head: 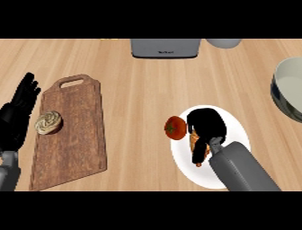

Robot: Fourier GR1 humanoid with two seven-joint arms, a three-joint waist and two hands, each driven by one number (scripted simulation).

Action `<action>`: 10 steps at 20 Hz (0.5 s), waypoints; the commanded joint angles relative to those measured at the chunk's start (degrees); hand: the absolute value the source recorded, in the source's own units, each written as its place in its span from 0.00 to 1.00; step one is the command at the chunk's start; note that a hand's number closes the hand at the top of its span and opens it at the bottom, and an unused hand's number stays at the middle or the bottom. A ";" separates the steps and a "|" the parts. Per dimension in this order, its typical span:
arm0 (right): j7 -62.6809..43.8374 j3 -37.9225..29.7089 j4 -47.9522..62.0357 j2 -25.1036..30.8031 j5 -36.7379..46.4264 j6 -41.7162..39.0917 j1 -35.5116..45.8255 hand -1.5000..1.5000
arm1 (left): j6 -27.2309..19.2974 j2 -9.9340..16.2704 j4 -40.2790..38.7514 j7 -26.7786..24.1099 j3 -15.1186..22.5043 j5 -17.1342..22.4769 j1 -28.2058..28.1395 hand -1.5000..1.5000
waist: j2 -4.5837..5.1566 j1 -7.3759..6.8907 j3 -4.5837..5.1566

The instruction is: Pick the croissant from the plate and place it in the bowl

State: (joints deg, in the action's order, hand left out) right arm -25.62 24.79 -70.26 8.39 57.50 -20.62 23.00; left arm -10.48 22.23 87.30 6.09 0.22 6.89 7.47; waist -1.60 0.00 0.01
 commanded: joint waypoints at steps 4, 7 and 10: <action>29.46 3.24 -18.02 15.41 -5.15 3.43 -2.74 1.00 | -1.14 0.63 -0.37 0.30 -1.87 0.07 -1.25 0.50 | -0.77 4.51 -0.28; 37.79 -5.37 -25.60 22.72 -10.48 8.17 -4.16 1.00 | -1.30 0.67 -0.63 -0.45 -2.61 0.22 -3.14 0.50 | -0.44 5.94 -0.27; 43.35 -16.15 -30.65 26.51 -19.74 9.50 -7.46 1.00 | -1.92 1.18 -0.11 0.17 -3.76 0.41 -4.16 0.50 | -0.39 7.17 -0.38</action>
State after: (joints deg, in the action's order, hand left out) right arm 8.82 17.93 -93.98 28.75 45.73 -13.93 18.47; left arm -11.91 23.14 86.86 6.12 -2.49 7.02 4.71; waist -2.07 5.57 -0.26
